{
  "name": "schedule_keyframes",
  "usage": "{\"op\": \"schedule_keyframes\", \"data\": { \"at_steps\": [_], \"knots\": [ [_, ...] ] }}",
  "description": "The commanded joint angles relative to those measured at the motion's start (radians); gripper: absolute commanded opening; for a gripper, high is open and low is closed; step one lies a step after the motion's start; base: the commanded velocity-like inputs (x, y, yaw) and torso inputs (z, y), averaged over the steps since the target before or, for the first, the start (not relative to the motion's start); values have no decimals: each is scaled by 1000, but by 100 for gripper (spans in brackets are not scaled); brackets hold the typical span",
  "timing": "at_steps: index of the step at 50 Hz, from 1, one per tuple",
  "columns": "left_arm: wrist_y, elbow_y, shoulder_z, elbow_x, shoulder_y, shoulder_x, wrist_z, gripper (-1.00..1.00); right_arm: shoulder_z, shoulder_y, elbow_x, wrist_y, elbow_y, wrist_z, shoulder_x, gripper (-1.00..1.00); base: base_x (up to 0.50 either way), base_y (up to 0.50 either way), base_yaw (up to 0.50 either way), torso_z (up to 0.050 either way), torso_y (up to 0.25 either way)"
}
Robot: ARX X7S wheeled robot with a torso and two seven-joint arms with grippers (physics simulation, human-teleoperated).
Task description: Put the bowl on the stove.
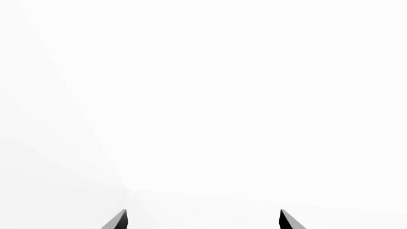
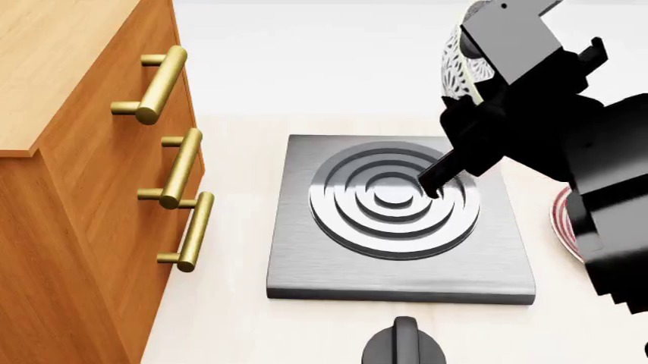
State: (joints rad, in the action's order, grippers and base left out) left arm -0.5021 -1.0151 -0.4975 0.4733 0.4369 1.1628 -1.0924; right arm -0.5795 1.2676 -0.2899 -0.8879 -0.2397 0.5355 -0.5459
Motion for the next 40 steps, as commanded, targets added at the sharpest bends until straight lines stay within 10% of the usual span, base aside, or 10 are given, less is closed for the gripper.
{"op": "schedule_keyframes", "data": {
  "at_steps": [1, 40],
  "knots": [
    [2, -2, -6, 3, 1, -1, 1, 100, -7, 38, 8, 17, -45, -3, 64, -100, 0, 0, 0, 0, 0],
    [-7, 3, -26, 13, 16, -17, 17, 100, -5, 62, 2, 71, -129, -8, 121, -100, 0, 0, 0, 0, 1]
  ]
}}
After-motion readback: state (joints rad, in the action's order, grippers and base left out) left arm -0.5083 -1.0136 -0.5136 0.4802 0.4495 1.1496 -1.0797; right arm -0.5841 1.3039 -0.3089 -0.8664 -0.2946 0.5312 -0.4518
